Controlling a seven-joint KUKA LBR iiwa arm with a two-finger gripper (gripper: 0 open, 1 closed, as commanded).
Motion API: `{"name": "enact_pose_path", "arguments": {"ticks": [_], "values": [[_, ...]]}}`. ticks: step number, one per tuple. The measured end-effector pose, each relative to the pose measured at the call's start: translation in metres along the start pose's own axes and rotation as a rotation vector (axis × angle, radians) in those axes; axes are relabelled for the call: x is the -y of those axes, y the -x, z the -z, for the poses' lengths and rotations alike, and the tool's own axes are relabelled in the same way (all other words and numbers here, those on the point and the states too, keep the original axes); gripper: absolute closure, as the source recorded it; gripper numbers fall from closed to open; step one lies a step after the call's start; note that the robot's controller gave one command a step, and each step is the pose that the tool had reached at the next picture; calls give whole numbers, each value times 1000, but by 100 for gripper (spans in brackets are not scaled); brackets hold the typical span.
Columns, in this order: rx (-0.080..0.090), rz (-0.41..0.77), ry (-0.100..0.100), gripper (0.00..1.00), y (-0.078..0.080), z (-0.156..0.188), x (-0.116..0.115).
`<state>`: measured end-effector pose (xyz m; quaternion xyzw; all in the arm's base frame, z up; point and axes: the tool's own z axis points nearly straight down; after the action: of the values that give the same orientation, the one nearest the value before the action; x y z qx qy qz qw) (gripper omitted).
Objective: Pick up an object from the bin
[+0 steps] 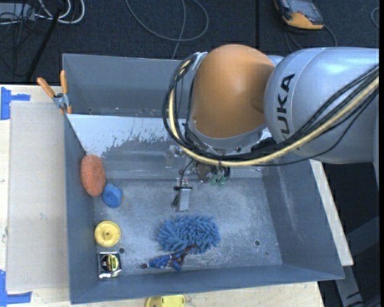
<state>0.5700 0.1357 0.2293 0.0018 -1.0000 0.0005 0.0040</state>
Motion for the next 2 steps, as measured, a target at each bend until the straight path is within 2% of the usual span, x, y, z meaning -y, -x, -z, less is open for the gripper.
{"name": "enact_pose_path", "arguments": {"ticks": [1,2], "values": [[7,-4,1,0,1,5,1],[10,108,1,0,-6,-44,20]]}}
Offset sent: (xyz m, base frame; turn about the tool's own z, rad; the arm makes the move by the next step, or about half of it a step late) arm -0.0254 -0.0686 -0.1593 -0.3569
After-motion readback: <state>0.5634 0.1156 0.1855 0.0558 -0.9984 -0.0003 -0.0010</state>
